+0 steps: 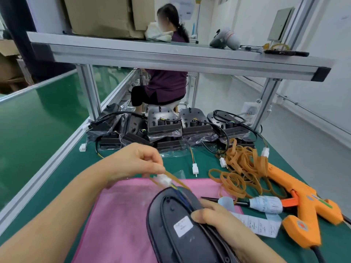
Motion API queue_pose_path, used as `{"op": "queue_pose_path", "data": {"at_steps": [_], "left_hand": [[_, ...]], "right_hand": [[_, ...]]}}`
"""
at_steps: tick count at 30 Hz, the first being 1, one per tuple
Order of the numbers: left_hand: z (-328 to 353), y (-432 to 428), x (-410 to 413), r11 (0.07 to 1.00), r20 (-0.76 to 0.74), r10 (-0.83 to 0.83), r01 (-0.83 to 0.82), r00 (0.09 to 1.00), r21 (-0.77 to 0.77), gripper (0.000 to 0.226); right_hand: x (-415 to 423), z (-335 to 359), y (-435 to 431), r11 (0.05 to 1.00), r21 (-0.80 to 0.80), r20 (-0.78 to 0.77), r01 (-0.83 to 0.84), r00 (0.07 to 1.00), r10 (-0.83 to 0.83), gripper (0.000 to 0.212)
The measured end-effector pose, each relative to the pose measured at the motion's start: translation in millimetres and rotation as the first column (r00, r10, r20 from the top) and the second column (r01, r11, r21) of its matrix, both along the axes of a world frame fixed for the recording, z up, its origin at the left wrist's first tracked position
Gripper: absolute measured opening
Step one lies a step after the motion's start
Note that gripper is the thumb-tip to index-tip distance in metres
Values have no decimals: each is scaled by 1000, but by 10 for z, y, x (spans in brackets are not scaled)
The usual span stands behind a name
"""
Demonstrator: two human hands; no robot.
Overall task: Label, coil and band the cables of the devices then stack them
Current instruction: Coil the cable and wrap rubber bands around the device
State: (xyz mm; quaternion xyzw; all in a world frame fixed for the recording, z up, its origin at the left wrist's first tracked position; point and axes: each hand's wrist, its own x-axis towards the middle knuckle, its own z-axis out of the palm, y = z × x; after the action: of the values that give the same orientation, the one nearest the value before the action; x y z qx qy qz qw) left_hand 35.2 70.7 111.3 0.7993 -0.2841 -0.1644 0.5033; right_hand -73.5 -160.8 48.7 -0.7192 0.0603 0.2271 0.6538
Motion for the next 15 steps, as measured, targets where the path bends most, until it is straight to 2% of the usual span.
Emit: {"op": "queue_pose_path", "data": {"at_steps": [3,7,9,12,15], "left_hand": [[-112,80,-7,995,8,88,-87,996,-45,23],[-253,122,-67,976,-57,157,-164,986,-140,23],[-329,134,-137,972,-115,177,-192,977,-136,24],[-408,149,-283,982,-213,125,-151,969,-113,25],[-381,106,-366,986,-190,154,-164,970,-40,31]], "right_hand": [[-2,10,-9,997,66,8,35,999,-35,44],[-6,0,33,991,58,46,121,991,-124,56],[-3,-2,23,983,65,63,174,982,-178,56],[0,-13,-2,975,66,96,210,972,-216,49],[0,-36,30,980,21,102,199,974,-201,43]]}}
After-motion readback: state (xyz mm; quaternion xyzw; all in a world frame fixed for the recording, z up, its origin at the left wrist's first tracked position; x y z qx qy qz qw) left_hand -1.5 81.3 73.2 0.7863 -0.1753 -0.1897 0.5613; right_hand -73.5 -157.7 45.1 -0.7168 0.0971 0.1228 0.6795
